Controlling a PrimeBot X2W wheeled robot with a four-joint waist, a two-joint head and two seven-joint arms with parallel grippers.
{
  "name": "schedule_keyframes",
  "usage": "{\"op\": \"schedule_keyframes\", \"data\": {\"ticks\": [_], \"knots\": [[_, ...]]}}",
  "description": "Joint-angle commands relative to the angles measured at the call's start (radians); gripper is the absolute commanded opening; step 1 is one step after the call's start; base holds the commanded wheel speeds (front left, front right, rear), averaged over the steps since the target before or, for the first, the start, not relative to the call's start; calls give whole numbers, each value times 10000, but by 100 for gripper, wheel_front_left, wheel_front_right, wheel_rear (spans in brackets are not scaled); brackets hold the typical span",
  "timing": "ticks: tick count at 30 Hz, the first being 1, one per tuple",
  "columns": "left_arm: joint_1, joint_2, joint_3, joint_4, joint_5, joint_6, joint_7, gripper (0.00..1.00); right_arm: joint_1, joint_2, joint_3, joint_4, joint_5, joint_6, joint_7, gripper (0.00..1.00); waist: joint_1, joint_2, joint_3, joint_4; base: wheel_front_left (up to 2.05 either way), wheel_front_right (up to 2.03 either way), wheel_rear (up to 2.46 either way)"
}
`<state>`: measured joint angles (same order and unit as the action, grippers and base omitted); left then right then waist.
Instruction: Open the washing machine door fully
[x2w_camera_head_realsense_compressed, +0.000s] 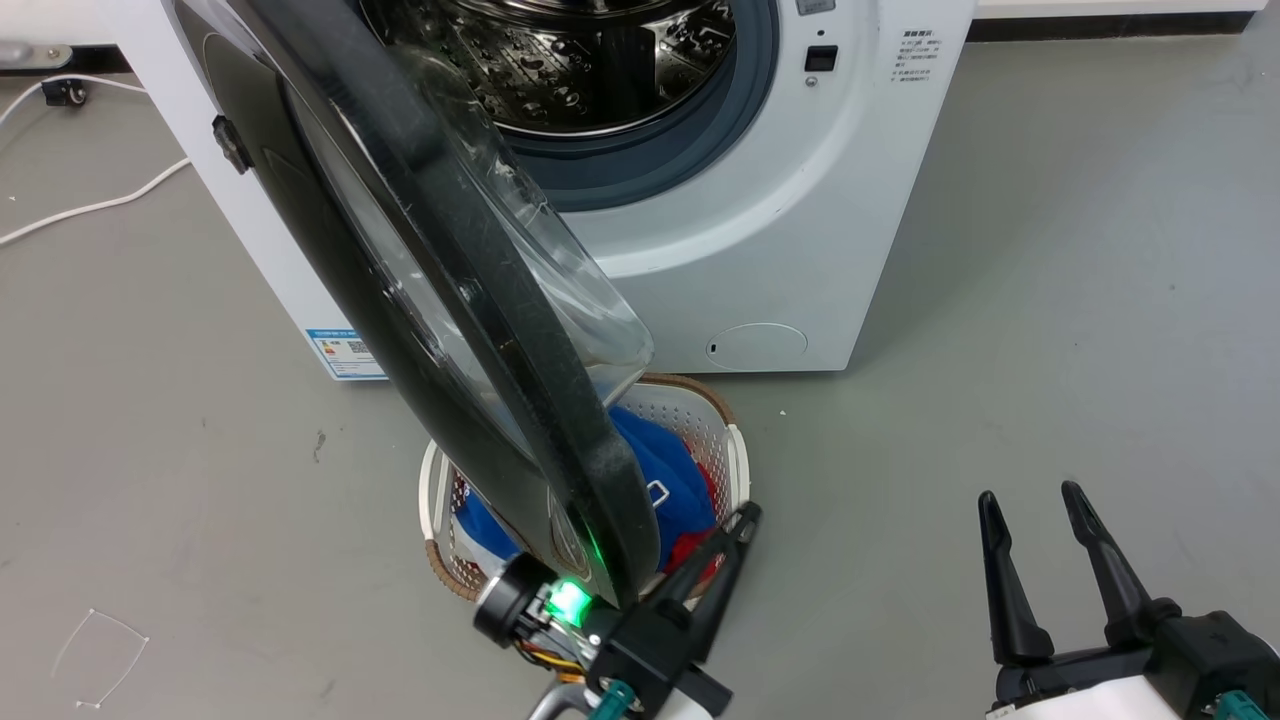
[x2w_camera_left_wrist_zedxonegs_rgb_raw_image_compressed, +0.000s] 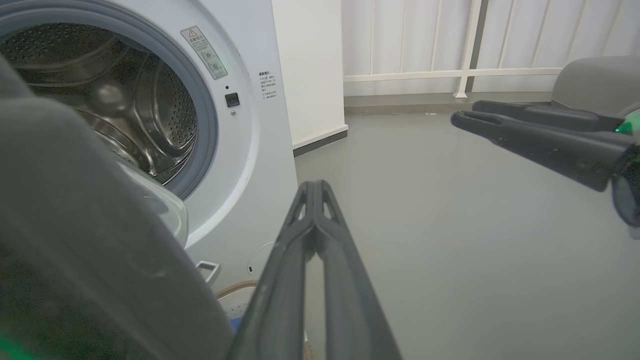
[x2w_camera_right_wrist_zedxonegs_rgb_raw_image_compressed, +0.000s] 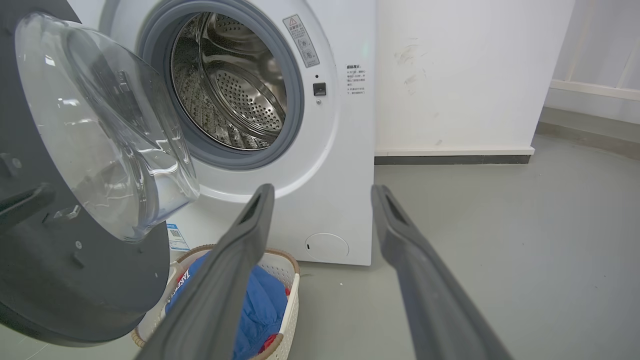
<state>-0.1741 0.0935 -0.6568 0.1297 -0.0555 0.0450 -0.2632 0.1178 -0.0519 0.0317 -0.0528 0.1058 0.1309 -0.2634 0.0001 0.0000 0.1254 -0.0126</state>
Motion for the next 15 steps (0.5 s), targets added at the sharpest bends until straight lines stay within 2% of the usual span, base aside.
{"op": "schedule_keyframes", "data": {"ticks": [1,8,15], "knots": [[-99,45,88,26,-18,52,-23,0,-165,31,-1,39,37,-2,-19,100,-1,0,6,2,0,0,0],[66,115,842,131,-14,255,-23,0,-37,31,-4,149,77,-2,-18,100,-1,0,-81,126,0,0,0],[563,192,1084,-45,84,254,-14,0,182,31,63,212,101,-2,-18,100,-1,0,-273,548,0,0,0]]}}
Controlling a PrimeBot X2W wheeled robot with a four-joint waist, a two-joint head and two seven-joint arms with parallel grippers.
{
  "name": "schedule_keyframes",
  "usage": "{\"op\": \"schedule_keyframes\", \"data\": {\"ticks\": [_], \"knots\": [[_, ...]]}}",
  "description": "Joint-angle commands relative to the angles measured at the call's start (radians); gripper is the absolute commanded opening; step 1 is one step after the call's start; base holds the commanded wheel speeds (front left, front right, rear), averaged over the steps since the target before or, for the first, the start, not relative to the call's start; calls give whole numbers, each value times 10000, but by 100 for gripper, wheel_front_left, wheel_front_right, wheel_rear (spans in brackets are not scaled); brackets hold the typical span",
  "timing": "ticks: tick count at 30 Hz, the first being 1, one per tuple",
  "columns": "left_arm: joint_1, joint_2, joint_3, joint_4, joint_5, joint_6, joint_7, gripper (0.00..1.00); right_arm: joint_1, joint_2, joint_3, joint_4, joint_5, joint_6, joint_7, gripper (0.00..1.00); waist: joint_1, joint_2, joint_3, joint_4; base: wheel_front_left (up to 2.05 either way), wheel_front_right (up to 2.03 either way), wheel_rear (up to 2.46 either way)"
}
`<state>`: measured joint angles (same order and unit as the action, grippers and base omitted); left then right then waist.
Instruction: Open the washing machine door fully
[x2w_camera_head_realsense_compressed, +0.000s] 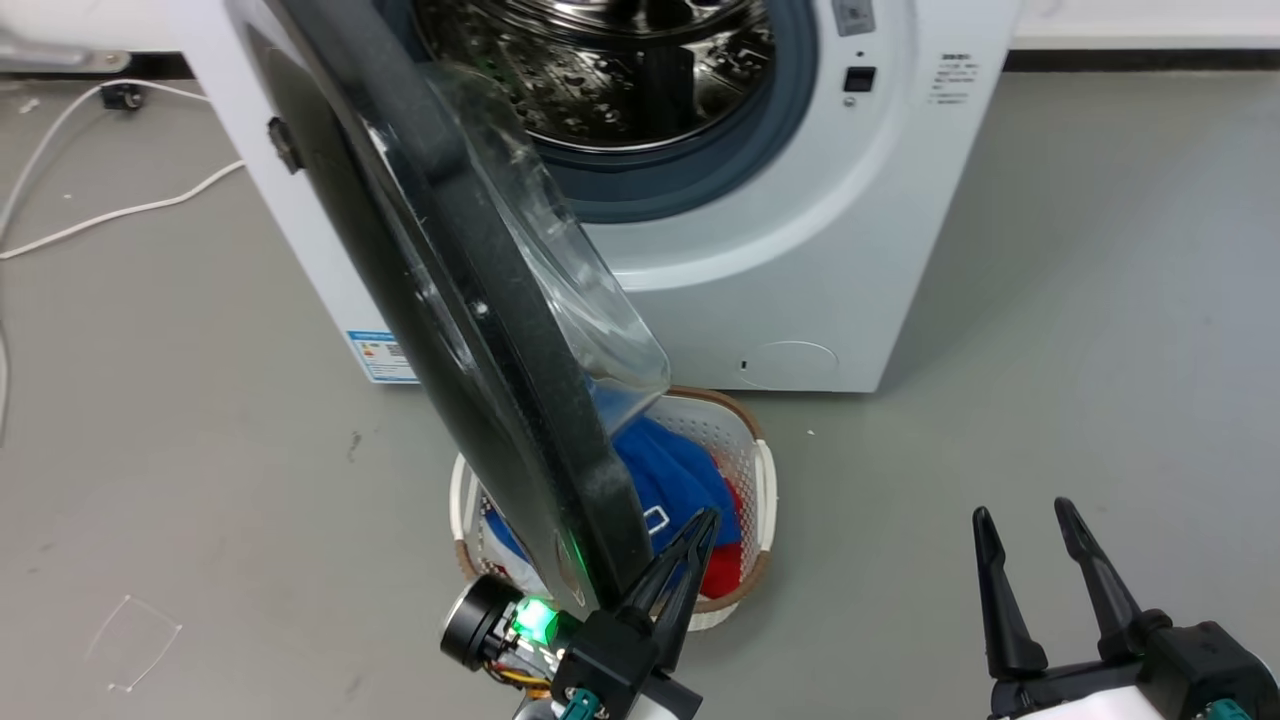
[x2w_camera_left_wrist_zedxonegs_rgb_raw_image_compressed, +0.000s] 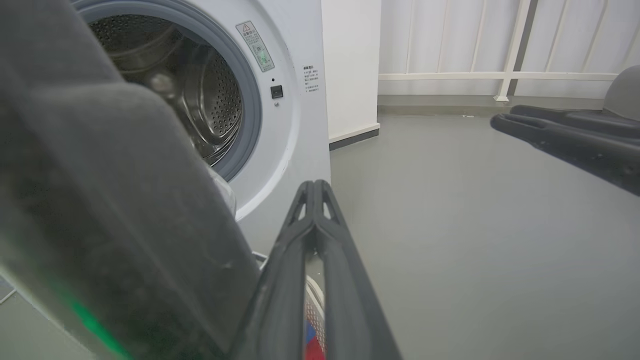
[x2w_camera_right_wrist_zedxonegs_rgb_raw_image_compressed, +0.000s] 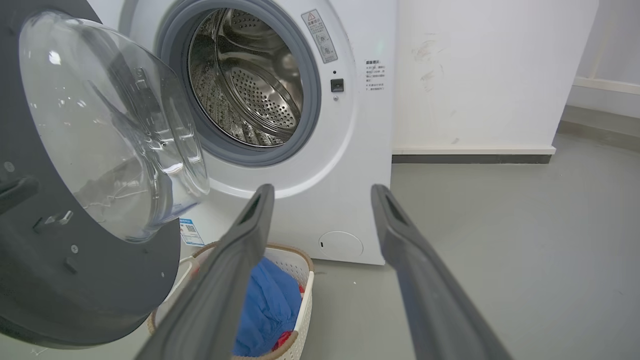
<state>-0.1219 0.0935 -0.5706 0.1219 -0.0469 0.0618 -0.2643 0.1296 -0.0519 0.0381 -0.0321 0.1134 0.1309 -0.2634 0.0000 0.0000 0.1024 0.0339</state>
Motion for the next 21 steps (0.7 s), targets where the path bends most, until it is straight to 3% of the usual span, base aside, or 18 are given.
{"op": "schedule_keyframes", "data": {"ticks": [1,21], "knots": [[112,185,227,-2,26,90,-2,0,85,30,20,13,44,-2,-18,100,0,0,-68,171,0,0,0],[1032,204,788,-469,119,333,-2,0,366,29,240,201,56,-2,-18,100,0,0,-297,2193,0,0,0]]}}
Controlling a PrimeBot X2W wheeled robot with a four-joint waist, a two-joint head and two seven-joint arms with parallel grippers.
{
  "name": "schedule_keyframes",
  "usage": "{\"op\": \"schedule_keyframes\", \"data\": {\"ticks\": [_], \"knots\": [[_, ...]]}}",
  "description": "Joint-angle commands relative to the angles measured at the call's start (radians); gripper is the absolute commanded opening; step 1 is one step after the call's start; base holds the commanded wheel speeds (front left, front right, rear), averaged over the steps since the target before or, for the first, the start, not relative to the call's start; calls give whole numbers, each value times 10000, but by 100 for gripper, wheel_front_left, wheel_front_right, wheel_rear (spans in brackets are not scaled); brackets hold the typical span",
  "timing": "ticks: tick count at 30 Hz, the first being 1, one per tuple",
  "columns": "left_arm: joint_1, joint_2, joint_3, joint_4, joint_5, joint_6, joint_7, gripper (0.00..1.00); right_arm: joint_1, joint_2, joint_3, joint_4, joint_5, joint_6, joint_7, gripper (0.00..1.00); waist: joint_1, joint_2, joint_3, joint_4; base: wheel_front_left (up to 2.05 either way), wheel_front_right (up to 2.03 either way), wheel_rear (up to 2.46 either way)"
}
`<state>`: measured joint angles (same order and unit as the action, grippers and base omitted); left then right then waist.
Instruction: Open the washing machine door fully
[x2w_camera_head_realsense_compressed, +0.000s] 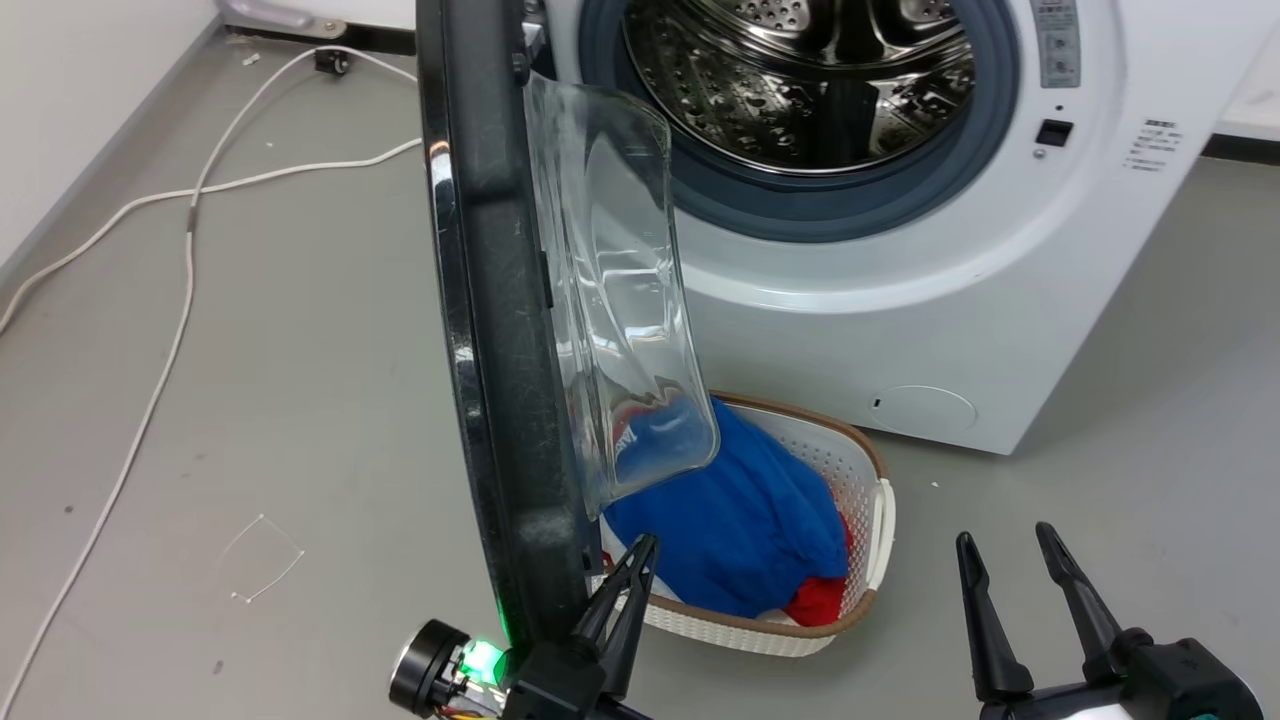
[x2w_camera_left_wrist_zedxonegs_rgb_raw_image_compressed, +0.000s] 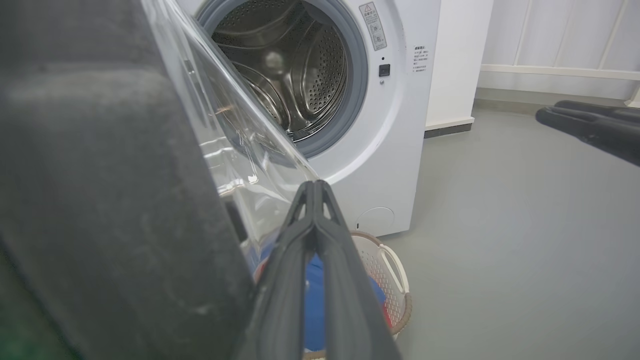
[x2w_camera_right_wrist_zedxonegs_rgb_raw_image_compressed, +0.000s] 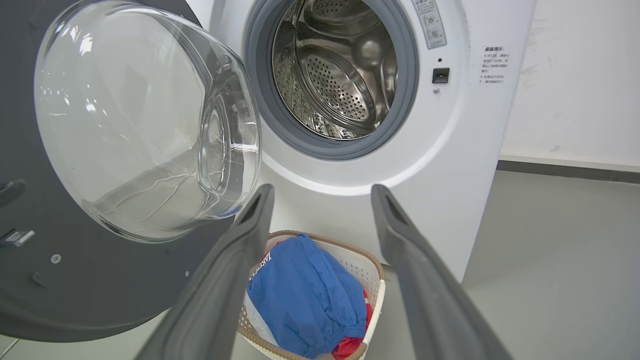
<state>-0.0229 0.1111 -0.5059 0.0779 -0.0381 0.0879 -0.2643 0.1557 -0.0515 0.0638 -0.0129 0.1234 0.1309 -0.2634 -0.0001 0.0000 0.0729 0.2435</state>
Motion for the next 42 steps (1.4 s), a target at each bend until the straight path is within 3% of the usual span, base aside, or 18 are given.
{"op": "schedule_keyframes", "data": {"ticks": [1,11,18,42], "knots": [[89,27,193,-68,29,109,-2,0,110,25,-33,29,-59,-2,-18,100,1,0,5,160,0,0,0],[481,130,1282,-288,-285,517,-4,0,32,25,-77,135,-127,-2,-18,100,1,0,148,661,0,0,0],[613,124,2842,-343,-811,804,-5,0,-44,25,-73,172,-229,-2,-18,100,1,0,305,751,0,0,0],[-1254,-105,7840,450,-999,200,-11,0,-815,23,-432,-85,-818,-2,-18,100,1,0,1800,555,0,0,0]]}}
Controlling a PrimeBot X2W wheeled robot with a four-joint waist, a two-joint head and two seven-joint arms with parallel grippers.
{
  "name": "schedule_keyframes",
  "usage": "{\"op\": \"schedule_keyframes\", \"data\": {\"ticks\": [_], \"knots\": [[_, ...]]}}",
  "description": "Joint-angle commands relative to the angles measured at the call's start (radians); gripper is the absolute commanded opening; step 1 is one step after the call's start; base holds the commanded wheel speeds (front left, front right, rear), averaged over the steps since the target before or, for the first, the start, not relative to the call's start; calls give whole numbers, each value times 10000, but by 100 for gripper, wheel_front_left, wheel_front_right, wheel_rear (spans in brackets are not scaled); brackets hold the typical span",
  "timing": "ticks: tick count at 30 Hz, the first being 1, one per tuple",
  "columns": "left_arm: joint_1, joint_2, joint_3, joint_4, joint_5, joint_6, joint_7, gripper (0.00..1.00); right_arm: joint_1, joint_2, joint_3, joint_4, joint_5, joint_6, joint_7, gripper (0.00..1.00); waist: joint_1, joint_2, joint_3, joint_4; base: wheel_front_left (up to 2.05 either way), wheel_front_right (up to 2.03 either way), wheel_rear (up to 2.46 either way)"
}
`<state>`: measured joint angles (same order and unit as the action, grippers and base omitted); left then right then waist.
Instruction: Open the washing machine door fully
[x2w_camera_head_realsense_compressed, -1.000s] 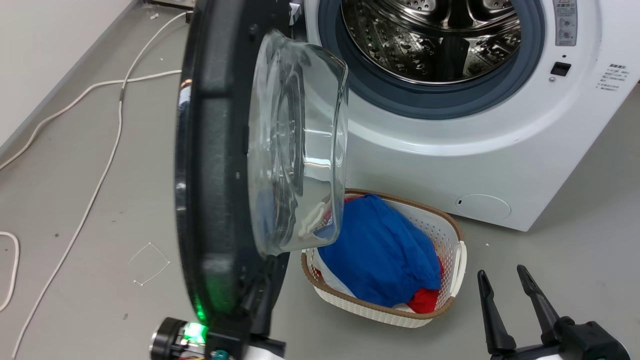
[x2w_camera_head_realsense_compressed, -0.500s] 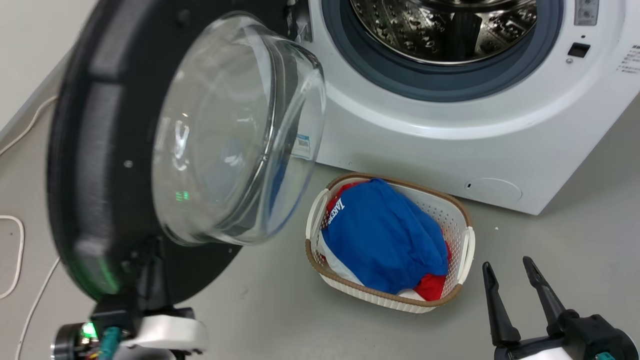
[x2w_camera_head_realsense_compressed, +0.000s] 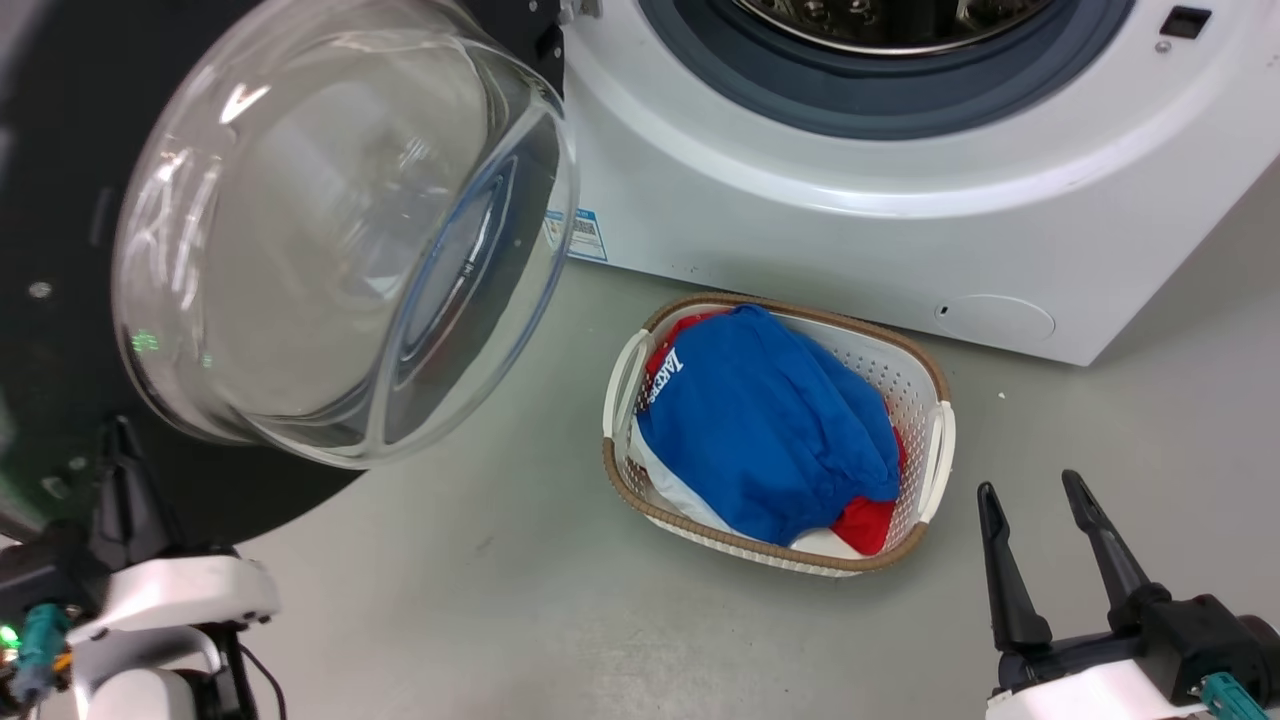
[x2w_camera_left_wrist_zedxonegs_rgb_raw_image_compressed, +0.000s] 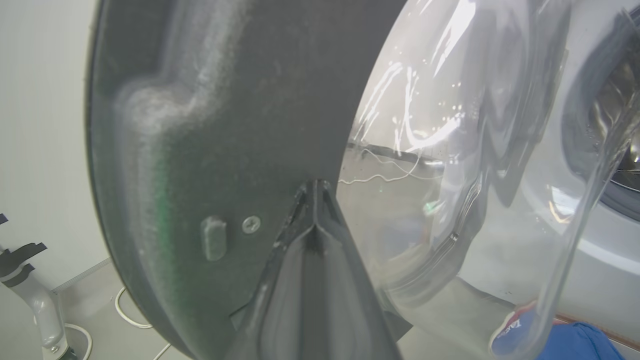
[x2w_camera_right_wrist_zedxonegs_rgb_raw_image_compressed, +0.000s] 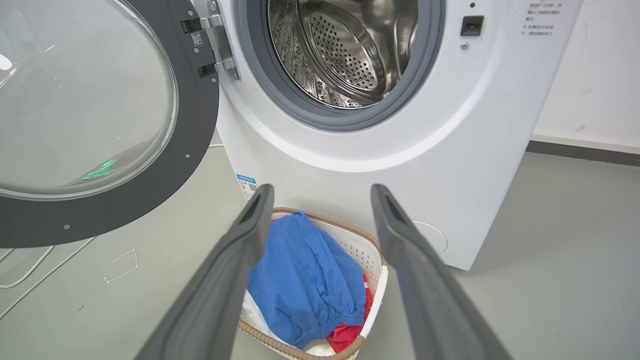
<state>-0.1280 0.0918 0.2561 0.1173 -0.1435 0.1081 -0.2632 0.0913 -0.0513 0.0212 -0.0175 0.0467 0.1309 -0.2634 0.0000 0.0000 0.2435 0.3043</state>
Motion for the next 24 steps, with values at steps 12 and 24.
{"op": "schedule_keyframes", "data": {"ticks": [12,24], "knots": [[-1168,216,1761,993,135,-475,-15,0,-515,1,-42,-59,-184,-2,-18,100,0,0,444,-344,0,0,0],[-1987,525,2900,1927,320,-884,-15,0,-619,-71,-27,-121,-257,-2,-18,100,0,0,612,-648,0,0,0]]}}
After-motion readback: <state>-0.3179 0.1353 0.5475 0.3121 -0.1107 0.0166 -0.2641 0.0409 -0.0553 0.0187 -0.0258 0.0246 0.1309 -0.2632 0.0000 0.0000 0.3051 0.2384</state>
